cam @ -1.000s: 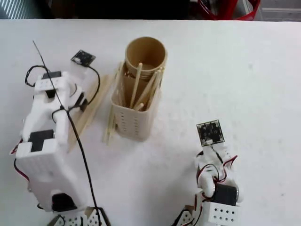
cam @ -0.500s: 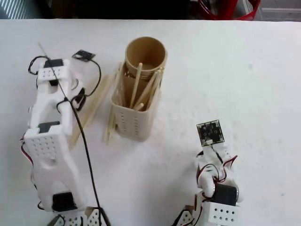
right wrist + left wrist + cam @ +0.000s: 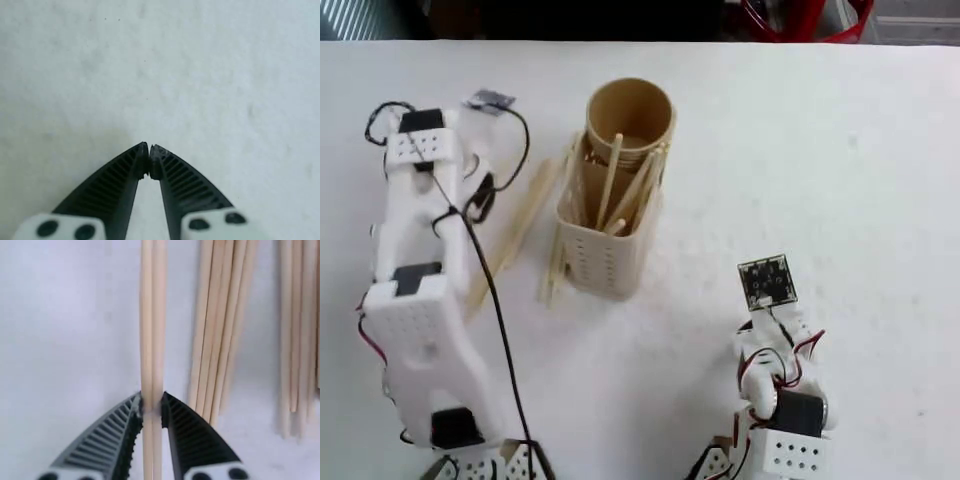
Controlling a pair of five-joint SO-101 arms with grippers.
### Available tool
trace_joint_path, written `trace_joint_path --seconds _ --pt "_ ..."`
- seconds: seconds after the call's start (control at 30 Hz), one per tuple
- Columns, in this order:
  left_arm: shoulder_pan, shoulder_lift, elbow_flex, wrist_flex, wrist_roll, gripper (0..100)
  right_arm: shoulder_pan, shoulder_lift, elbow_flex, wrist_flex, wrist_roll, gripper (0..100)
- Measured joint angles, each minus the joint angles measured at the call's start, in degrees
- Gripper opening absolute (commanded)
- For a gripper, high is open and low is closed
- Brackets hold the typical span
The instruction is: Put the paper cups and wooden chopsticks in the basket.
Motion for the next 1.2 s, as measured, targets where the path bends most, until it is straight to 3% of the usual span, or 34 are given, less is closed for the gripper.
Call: trace_joint_path --seconds 0.2,0.43,0.67,1.0,1.2 --pt "0.6 -20.7 12.1 0.0 2.3 2 0.0 0.0 0.0 0.0 0.0 1.8" --pt "6.8 -53.0 30.2 -3.8 5.0 2 -0.1 0.0 0.0 0.0 0.0 1.8" --pt "16.4 -79.3 33.1 -8.4 6.2 2 -0.1 0.0 0.0 0.0 0.0 1.8" --pt "34.2 -88.4 33.8 -32.7 6.2 2 -0.1 0.0 0.0 0.0 0.0 1.8" --pt "44.0 -86.4 33.8 -39.7 11.3 2 0.0 0.0 0.0 0.0 0.0 1.8"
